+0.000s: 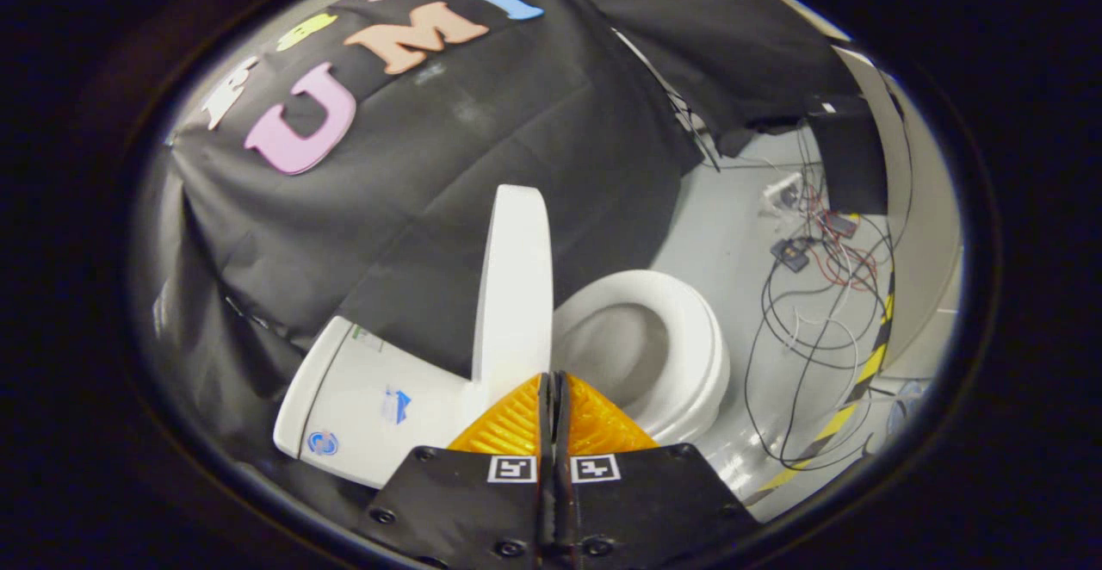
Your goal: Open the toilet lid.
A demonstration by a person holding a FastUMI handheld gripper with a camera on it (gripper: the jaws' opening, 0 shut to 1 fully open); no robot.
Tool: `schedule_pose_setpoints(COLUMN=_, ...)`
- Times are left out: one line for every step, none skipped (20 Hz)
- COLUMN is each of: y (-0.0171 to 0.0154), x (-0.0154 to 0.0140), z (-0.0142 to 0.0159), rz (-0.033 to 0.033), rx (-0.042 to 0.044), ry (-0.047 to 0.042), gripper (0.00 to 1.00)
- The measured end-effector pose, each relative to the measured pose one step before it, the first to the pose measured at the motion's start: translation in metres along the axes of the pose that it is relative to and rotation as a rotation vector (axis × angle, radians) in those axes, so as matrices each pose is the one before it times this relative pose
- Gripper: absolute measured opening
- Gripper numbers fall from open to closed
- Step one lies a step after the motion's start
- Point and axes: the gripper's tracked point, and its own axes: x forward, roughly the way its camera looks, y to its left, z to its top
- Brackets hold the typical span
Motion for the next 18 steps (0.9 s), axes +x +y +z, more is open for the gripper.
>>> schedule_pose_setpoints(y=0.00789, x=0.00048, z=0.00268, rz=-0.0081, rx=-0.0283, ry=-0.00608, gripper=0.01)
schedule_pose_setpoints(y=0.00579, x=-0.00182, z=0.00124, rz=-0.00233, rx=-0.02883, ry=-0.01333, gripper=0.0)
schedule_pose_setpoints(y=0.00759, x=-0.00159, z=0.00271, rz=0.00366, rx=-0.0157, ry=-0.00558, gripper=0.0)
schedule_pose_setpoints(y=0.00763, x=-0.00206, z=0.001, rz=0.00789, rx=-0.01036, ry=-0.00743, gripper=0.01)
schedule_pose_setpoints(y=0.00838, x=-0.0021, z=0.00098, rz=0.0128, rx=-0.01138, ry=-0.01534, gripper=0.0)
schedule_pose_setpoints(y=0.00729, x=0.00009, z=0.00104, rz=0.00675, rx=-0.01378, ry=-0.00581, gripper=0.01)
schedule_pose_setpoints(y=0.00632, x=-0.0038, z=0.00265, rz=0.00231, rx=-0.02131, ry=-0.01563, gripper=0.0)
schedule_pose_setpoints(y=0.00734, x=-0.00165, z=0.00101, rz=0.00462, rx=-0.02755, ry=-0.00341, gripper=0.0)
schedule_pose_setpoints(y=0.00802, x=-0.00221, z=0.00117, rz=0.0061, rx=-0.02299, ry=-0.01184, gripper=0.0)
schedule_pose_setpoints(y=0.01002, x=-0.00176, z=0.0001, rz=0.01126, rx=-0.02433, ry=-0.00805, gripper=0.0)
schedule_pose_setpoints(y=0.01054, x=-0.00242, z=0.00046, rz=0.00757, rx=-0.0214, ry=-0.00701, gripper=0.0)
schedule_pose_setpoints(y=0.00795, x=-0.00172, z=0.00102, rz=0.00398, rx=-0.02461, ry=-0.0096, gripper=0.0)
schedule_pose_setpoints(y=0.00804, x=-0.00338, z=-0.0002, rz=0.00299, rx=-0.02171, ry=-0.0019, gripper=0.0)
schedule_pose_setpoints(y=0.00762, x=-0.00075, z=-0.00016, rz=0.00311, rx=-0.01795, ry=-0.00476, gripper=0.0)
schedule_pose_setpoints(y=0.00873, x=-0.00086, z=-0.00148, rz=0.00481, rx=-0.00529, ry=-0.00523, gripper=0.0)
schedule_pose_setpoints(y=0.0086, x=-0.00079, z=0.00117, rz=0.00755, rx=-0.01006, ry=-0.00579, gripper=0.0)
schedule_pose_setpoints(y=0.00797, x=-0.00032, z=0.0004, rz=0.00933, rx=-0.01986, ry=-0.00919, gripper=0.0)
schedule_pose_setpoints(y=0.00599, x=-0.00012, z=0.00088, rz=0.00491, rx=-0.01953, ry=-0.00032, gripper=0.0)
